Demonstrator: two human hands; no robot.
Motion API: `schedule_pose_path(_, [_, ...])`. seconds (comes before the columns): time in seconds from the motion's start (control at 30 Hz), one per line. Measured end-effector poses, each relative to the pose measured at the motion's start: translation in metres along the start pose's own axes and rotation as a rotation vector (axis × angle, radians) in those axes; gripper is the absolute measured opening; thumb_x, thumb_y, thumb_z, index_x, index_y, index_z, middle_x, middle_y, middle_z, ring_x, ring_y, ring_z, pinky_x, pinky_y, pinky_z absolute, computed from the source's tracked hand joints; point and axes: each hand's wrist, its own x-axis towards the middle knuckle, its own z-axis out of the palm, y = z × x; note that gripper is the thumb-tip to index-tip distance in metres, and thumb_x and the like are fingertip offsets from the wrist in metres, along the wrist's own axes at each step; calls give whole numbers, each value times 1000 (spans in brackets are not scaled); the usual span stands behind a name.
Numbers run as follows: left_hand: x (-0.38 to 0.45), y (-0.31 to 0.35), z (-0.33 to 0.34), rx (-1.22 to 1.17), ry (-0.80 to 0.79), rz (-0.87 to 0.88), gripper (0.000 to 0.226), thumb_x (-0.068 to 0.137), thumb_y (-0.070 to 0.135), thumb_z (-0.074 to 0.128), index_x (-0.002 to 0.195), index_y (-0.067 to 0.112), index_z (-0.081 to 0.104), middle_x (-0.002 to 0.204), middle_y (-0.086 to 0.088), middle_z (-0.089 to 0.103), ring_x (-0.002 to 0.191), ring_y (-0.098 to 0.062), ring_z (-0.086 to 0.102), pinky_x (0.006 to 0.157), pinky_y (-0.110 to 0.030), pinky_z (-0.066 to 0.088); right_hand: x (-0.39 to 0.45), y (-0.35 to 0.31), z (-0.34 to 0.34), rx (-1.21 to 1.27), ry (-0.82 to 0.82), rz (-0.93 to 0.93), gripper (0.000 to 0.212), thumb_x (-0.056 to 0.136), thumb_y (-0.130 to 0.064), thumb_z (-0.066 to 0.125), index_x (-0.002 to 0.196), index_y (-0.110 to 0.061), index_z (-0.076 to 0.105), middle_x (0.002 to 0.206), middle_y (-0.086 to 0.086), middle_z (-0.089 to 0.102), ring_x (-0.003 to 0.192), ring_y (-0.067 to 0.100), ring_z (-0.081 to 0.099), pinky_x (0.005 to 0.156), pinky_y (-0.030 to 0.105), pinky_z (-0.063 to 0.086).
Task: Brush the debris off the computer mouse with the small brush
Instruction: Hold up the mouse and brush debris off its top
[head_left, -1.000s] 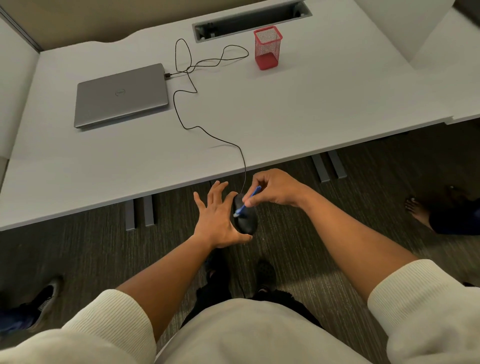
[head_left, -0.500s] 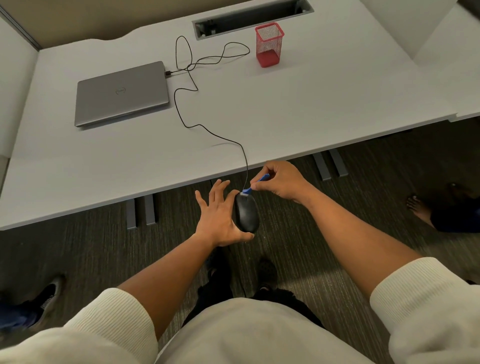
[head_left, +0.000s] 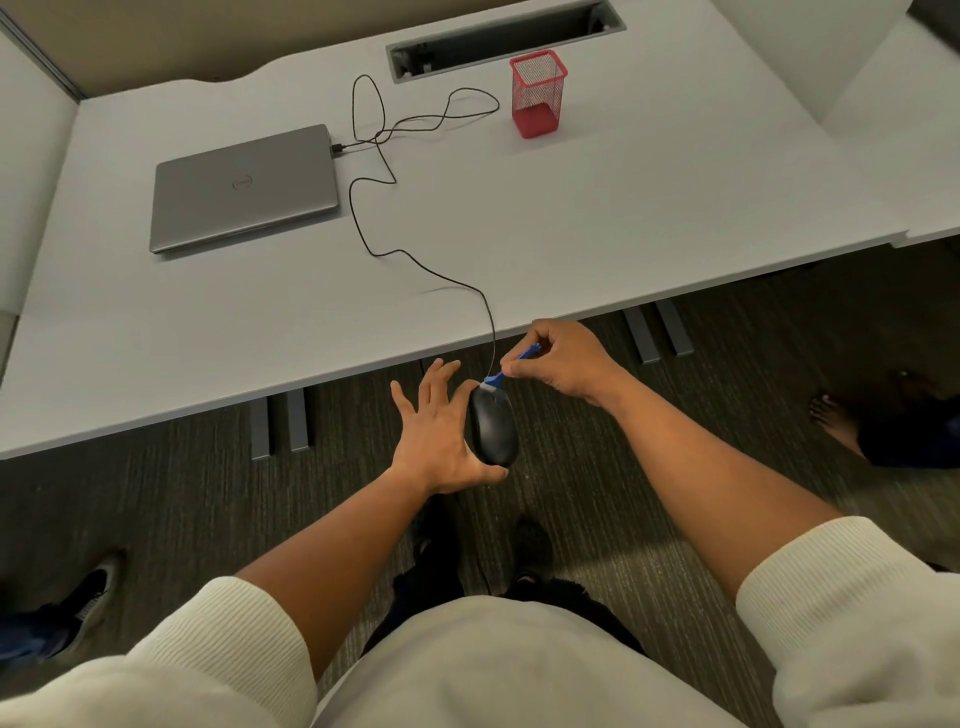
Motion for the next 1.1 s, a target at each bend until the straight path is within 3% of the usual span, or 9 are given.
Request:
schedule_pose_path(0.13, [0, 0, 0, 22, -17, -7, 123, 52, 89, 64, 153, 27, 29, 163, 1, -2, 152, -23, -17, 112, -69, -19, -4, -3, 0, 6, -149, -22, 26, 74, -20, 86, 90, -7, 69, 86, -12, 78, 84, 0, 72, 81, 27, 53])
schedule_pose_path(0.2, [-1, 1, 0, 19, -31, -11, 123, 53, 88, 65, 154, 28, 29, 164, 1, -3, 152, -24, -18, 112, -71, -17, -5, -4, 4, -11, -174, -33, 24, 73, -20, 86, 88, -9, 71, 85, -11, 78, 83, 1, 72, 79, 24, 52])
schedule_pose_path(0.43, [-4, 2, 1, 21, -24, -6, 123, 52, 88, 66, 152, 28, 29, 163, -2, 1, 152, -24, -16, 112, -73, -14, -3, -2, 2, -9, -29, 2, 21, 78, -16, 83, 91, -6, 70, 81, -12, 76, 77, -7, 69, 72, 17, 46])
schedule_pose_path(0.57, [-2, 2, 3, 19, -18, -3, 122, 52, 88, 65, 151, 27, 30, 163, -2, 1, 152, -24, -15, 113, -73, -11, -8, -2, -10, 68, -275, 31, 35, 72, -11, 86, 95, 6, 65, 90, 2, 79, 90, 11, 75, 82, 30, 58])
schedule_pose_path(0.7, [0, 3, 4, 8, -10, -7, 122, 51, 88, 65, 151, 27, 32, 163, -1, 2, 153, -23, -14, 113, -73, -12, -12, 1, -14, 126, -416, 82, 35, 73, -4, 85, 97, 10, 63, 92, 8, 79, 91, 17, 76, 74, 23, 59])
schedule_pose_path(0.77, [1, 3, 4, 0, -5, -6, 121, 51, 87, 66, 150, 27, 33, 162, -1, 3, 152, -23, -13, 113, -73, -12, -12, 3, -12, 100, -358, 84, 30, 73, -5, 85, 93, 5, 65, 90, 7, 79, 89, 16, 76, 75, 26, 60])
schedule_pose_path(0.87, [2, 2, 4, -3, -10, -2, 121, 51, 86, 67, 150, 27, 33, 162, 0, 3, 152, -23, -13, 113, -73, -13, -8, 9, -9, 8, -140, 61, 25, 73, -11, 85, 88, -3, 66, 87, 0, 79, 85, 12, 75, 79, 33, 59])
schedule_pose_path(0.97, [1, 1, 2, 6, -22, -6, 121, 52, 87, 66, 151, 26, 31, 162, -1, 2, 152, -24, -14, 113, -73, -12, -2, 12, -10, -19, 33, 60, 19, 78, -16, 83, 83, -14, 65, 86, -8, 76, 83, 3, 69, 69, 22, 48])
schedule_pose_path(1.1, [0, 2, 1, 4, -31, -8, 121, 53, 86, 67, 152, 27, 30, 163, -2, 1, 152, -24, -15, 113, -72, -13, 1, 11, -14, 28, -44, 60, 22, 77, -16, 83, 89, -9, 66, 85, -9, 78, 82, 4, 72, 72, 24, 52])
